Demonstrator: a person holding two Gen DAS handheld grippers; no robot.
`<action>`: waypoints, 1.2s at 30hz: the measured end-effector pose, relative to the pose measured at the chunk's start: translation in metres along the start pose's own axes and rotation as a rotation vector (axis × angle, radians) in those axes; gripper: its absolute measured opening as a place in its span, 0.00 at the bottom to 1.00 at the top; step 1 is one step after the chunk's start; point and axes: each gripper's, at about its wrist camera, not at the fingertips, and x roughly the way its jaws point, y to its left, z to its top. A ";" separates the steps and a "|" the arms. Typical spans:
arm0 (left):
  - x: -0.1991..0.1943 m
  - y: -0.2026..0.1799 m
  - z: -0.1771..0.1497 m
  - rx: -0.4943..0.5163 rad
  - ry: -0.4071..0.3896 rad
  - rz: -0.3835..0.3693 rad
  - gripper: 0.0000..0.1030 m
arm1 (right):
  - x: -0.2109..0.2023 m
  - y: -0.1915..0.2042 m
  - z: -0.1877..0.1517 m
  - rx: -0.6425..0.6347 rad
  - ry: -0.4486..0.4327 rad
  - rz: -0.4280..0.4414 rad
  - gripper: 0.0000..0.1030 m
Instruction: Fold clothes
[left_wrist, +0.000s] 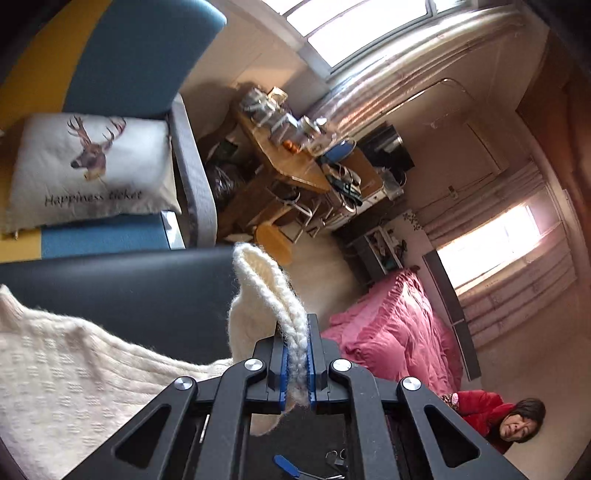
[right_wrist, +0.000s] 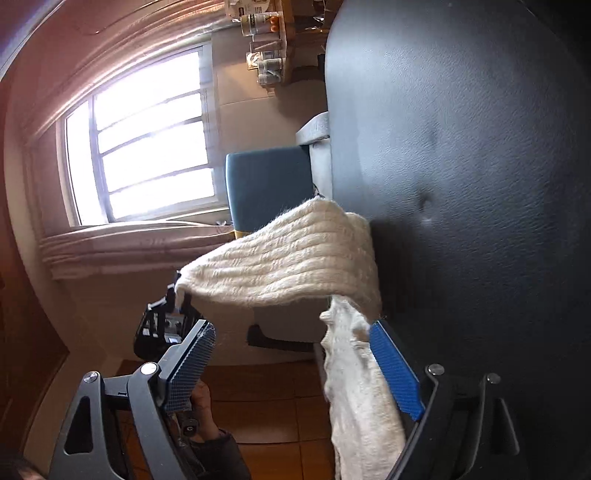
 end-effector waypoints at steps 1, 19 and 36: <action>-0.015 0.001 0.006 0.004 -0.027 0.002 0.07 | 0.008 0.000 -0.002 0.024 -0.002 0.030 0.86; -0.186 0.056 0.024 -0.005 -0.266 -0.043 0.07 | 0.182 -0.063 -0.067 0.411 -0.010 0.165 0.87; -0.239 0.246 -0.026 -0.280 -0.297 0.131 0.07 | 0.202 -0.062 -0.110 0.226 0.149 -0.084 0.87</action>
